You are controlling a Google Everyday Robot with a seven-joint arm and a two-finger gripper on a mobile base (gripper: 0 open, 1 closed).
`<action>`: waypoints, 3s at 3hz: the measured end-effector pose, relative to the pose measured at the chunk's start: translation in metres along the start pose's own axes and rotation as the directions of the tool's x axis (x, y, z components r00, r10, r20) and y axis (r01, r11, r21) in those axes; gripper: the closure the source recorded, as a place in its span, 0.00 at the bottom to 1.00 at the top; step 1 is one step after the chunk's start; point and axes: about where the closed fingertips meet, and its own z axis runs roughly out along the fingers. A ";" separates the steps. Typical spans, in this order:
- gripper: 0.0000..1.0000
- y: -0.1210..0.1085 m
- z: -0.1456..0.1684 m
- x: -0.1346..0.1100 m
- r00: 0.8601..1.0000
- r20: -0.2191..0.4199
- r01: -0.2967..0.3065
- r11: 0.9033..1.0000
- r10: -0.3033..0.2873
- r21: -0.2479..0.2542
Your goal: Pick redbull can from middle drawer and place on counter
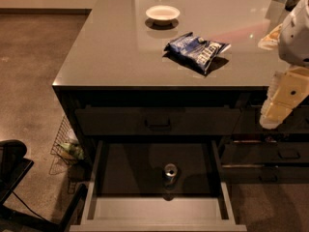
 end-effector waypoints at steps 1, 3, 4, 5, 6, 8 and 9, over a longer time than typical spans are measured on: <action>0.00 0.000 0.000 0.000 1.000 0.000 0.000 1.000 0.000 0.000; 0.00 0.000 0.032 0.046 0.988 0.143 -0.068 0.997 0.064 0.021; 0.00 0.005 0.076 0.082 0.946 0.304 -0.130 0.991 0.115 0.032; 0.00 0.008 0.098 0.099 0.873 0.460 -0.194 0.981 0.160 0.028; 0.00 0.008 0.097 0.094 0.858 0.485 -0.202 0.979 0.168 0.018; 0.00 0.023 0.172 0.086 0.734 0.649 -0.219 0.974 0.199 -0.050; 0.00 0.032 0.285 0.071 0.620 0.756 -0.234 0.969 0.209 -0.076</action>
Offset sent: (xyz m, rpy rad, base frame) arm 0.0009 -0.0327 -0.0229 0.0903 -0.0437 -0.0322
